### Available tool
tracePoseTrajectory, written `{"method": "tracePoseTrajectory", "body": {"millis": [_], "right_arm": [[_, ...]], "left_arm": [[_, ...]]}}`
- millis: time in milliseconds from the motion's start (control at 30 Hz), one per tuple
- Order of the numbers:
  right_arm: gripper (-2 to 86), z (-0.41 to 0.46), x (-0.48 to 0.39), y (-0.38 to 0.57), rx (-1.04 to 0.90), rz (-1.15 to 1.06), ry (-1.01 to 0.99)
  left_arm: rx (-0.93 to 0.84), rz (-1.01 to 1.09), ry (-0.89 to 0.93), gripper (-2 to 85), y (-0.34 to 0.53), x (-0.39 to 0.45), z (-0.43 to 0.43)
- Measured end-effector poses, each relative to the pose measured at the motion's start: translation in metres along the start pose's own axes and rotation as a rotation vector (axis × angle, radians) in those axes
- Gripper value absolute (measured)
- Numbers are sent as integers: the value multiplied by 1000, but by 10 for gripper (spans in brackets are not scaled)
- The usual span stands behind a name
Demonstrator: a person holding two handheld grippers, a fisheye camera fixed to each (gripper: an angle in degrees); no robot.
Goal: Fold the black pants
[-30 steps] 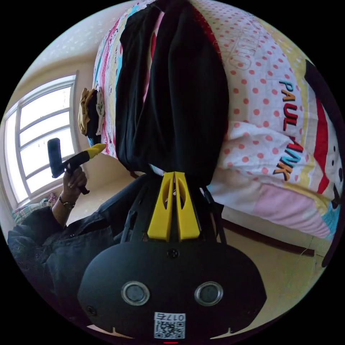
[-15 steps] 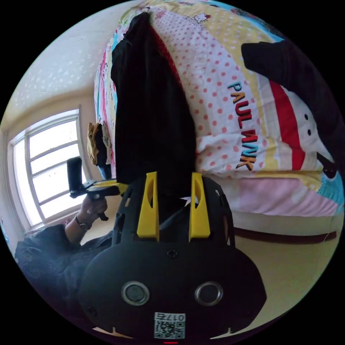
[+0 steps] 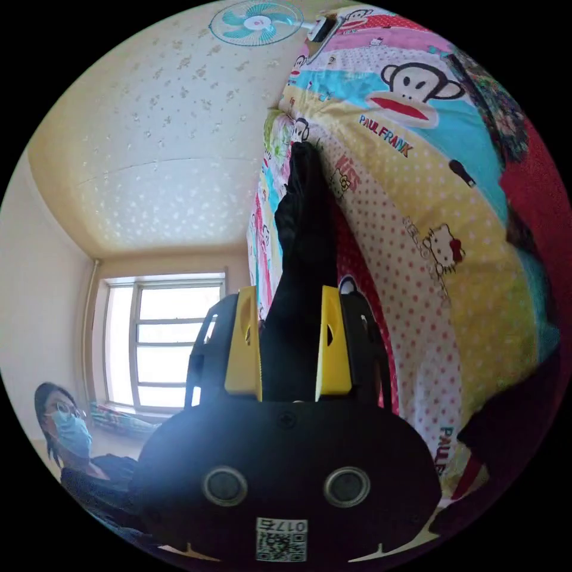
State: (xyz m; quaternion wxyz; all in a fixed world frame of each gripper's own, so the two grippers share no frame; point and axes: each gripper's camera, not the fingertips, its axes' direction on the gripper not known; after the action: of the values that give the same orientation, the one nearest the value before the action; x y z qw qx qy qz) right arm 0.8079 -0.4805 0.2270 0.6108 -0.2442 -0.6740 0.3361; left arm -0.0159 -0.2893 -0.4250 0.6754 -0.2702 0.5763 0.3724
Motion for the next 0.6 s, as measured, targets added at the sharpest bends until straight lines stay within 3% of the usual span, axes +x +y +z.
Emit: {"method": "tracePoseTrajectory", "body": {"millis": [100,233,367,433,600], "right_arm": [[168,40,16,-58,-30,-4,91],[164,70,34,-96,62,33,65],[77,97,24,-120,109,-30,156],[40,108,14,-118,150,-80,95],[24,229,-2,-88,34,-207,-204]], "left_arm": [[42,-21,71,-3,14,-12,7],[115,-97,241,-3,42,-60,7],[193,-220,403,-3,92,-135,10],[208,-278,440,-3,121,-163,15],[283,-538,519,-2,206,-237,28]]}}
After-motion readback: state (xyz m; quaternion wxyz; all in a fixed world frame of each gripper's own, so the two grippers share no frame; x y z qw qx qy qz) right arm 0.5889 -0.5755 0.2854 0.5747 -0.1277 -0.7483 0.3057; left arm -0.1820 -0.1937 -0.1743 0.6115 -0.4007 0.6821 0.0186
